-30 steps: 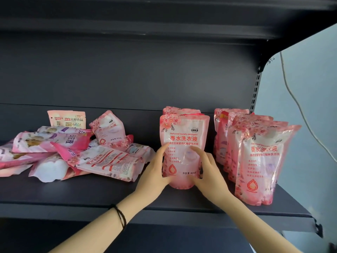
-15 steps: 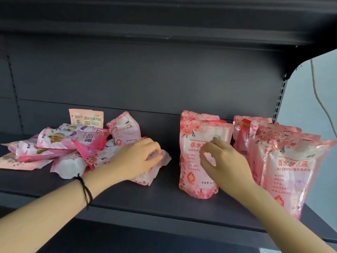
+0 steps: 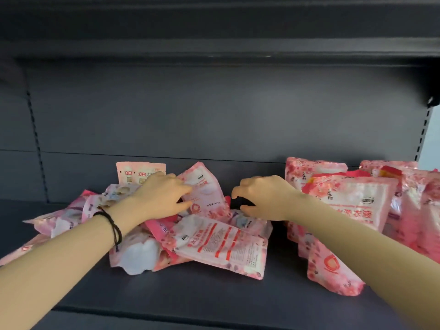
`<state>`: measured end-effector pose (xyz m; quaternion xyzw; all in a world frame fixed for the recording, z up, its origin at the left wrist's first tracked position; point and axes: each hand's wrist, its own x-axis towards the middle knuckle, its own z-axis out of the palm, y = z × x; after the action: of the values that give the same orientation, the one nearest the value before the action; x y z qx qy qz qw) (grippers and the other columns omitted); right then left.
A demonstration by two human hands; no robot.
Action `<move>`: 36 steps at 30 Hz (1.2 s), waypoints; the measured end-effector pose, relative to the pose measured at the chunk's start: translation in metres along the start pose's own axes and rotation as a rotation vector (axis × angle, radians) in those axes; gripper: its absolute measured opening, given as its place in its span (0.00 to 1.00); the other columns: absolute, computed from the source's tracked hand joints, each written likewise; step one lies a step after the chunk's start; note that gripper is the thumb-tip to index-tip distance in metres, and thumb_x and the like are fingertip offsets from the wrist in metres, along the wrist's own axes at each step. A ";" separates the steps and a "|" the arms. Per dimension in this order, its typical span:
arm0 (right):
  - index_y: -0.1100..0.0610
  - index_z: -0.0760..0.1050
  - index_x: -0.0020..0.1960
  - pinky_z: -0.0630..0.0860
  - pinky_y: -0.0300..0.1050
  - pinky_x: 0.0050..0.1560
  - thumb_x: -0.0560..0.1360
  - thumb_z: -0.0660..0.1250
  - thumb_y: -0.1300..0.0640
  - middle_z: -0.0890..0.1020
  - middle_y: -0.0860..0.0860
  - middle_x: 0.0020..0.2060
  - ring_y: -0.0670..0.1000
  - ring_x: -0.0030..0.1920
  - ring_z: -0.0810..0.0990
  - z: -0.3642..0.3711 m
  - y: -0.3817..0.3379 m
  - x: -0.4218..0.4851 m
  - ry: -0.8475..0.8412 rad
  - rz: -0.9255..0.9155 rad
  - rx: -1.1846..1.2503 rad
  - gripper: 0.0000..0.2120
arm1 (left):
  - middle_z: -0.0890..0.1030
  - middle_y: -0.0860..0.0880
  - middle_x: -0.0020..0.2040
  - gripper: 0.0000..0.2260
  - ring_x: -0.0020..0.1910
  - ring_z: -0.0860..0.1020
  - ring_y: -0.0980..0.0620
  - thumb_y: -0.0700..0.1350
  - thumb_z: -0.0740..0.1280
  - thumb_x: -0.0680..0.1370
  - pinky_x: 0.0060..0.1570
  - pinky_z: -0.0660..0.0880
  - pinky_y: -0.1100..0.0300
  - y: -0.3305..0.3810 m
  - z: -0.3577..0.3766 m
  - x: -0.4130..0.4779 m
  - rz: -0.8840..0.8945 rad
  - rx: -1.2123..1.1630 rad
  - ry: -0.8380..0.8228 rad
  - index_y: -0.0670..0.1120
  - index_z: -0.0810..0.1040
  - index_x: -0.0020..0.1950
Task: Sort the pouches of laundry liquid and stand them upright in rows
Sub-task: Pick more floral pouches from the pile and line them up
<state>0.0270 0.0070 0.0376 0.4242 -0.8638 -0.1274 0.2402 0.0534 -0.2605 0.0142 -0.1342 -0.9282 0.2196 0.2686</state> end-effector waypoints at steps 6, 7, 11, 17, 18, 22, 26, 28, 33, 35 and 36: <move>0.49 0.68 0.67 0.74 0.49 0.50 0.78 0.59 0.49 0.75 0.51 0.58 0.54 0.59 0.75 0.013 0.002 0.070 -0.072 0.035 -0.073 0.18 | 0.80 0.53 0.49 0.15 0.53 0.76 0.51 0.61 0.56 0.78 0.50 0.68 0.55 -0.050 0.025 0.029 0.007 0.017 0.005 0.54 0.77 0.53; 0.49 0.68 0.67 0.73 0.49 0.50 0.78 0.59 0.49 0.75 0.51 0.58 0.54 0.59 0.75 0.015 0.003 0.080 -0.086 0.041 -0.078 0.18 | 0.80 0.53 0.50 0.15 0.53 0.76 0.50 0.60 0.56 0.78 0.50 0.68 0.55 -0.054 0.029 0.034 0.007 0.013 0.001 0.53 0.76 0.54; 0.48 0.69 0.67 0.75 0.48 0.48 0.78 0.59 0.50 0.75 0.50 0.58 0.53 0.58 0.76 0.028 0.010 0.113 -0.125 0.100 -0.029 0.18 | 0.79 0.52 0.52 0.15 0.53 0.76 0.49 0.59 0.56 0.79 0.49 0.68 0.56 -0.061 0.048 0.054 -0.077 -0.109 -0.033 0.53 0.75 0.56; 0.54 0.74 0.57 0.75 0.47 0.46 0.77 0.59 0.45 0.80 0.51 0.52 0.56 0.52 0.79 0.061 0.021 0.150 -0.198 0.310 0.044 0.16 | 0.80 0.54 0.54 0.17 0.49 0.79 0.50 0.62 0.57 0.78 0.43 0.74 0.57 -0.063 0.084 0.070 -0.383 -0.523 -0.086 0.54 0.71 0.61; 0.55 0.74 0.55 0.73 0.46 0.43 0.77 0.59 0.44 0.80 0.52 0.50 0.56 0.49 0.79 0.066 0.022 0.154 -0.188 0.357 0.059 0.16 | 0.80 0.55 0.53 0.18 0.49 0.79 0.51 0.63 0.57 0.78 0.46 0.75 0.56 -0.062 0.089 0.070 -0.442 -0.638 -0.084 0.54 0.71 0.62; 0.55 0.73 0.44 0.67 0.43 0.35 0.77 0.60 0.45 0.78 0.51 0.39 0.54 0.38 0.76 0.083 0.018 0.169 -0.070 0.538 0.189 0.14 | 0.78 0.56 0.48 0.19 0.48 0.79 0.52 0.60 0.62 0.77 0.50 0.78 0.51 -0.060 0.103 0.074 -0.617 -0.982 0.013 0.50 0.72 0.62; 0.56 0.72 0.43 0.61 0.40 0.28 0.76 0.64 0.51 0.74 0.49 0.33 0.53 0.33 0.73 0.098 0.006 0.177 0.012 0.634 0.281 0.08 | 0.79 0.52 0.53 0.18 0.50 0.79 0.51 0.58 0.64 0.77 0.52 0.77 0.52 -0.057 0.113 0.076 -0.674 -1.034 0.020 0.49 0.72 0.62; 0.56 0.71 0.43 0.61 0.41 0.28 0.75 0.63 0.57 0.73 0.49 0.32 0.55 0.34 0.74 0.102 0.000 0.179 0.037 0.679 0.311 0.04 | 0.80 0.50 0.56 0.18 0.52 0.78 0.50 0.58 0.65 0.77 0.53 0.76 0.51 -0.055 0.117 0.077 -0.686 -1.037 0.018 0.49 0.72 0.62; 0.57 0.65 0.47 0.70 0.47 0.34 0.73 0.67 0.63 0.76 0.54 0.43 0.57 0.42 0.78 0.112 -0.010 0.178 0.161 0.803 0.593 0.11 | 0.79 0.52 0.53 0.21 0.50 0.78 0.51 0.60 0.65 0.76 0.52 0.77 0.49 -0.052 0.122 0.080 -0.703 -1.002 0.015 0.50 0.69 0.63; 0.58 0.68 0.51 0.73 0.46 0.36 0.72 0.67 0.66 0.75 0.53 0.44 0.55 0.41 0.77 0.112 -0.013 0.178 0.198 0.860 0.759 0.12 | 0.79 0.52 0.54 0.21 0.50 0.78 0.51 0.60 0.65 0.76 0.51 0.77 0.50 -0.051 0.124 0.081 -0.713 -0.998 0.013 0.50 0.69 0.64; 0.59 0.68 0.52 0.74 0.46 0.35 0.72 0.67 0.66 0.75 0.53 0.43 0.54 0.41 0.77 0.112 -0.015 0.178 0.196 0.876 0.801 0.12 | 0.78 0.52 0.54 0.22 0.50 0.78 0.51 0.61 0.65 0.76 0.51 0.77 0.50 -0.051 0.124 0.081 -0.711 -0.992 0.007 0.50 0.69 0.63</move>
<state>-0.1156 -0.1418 -0.0096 0.0960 -0.9127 0.3587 0.1704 -0.0888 -0.3166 -0.0205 0.0742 -0.9069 -0.3425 0.2339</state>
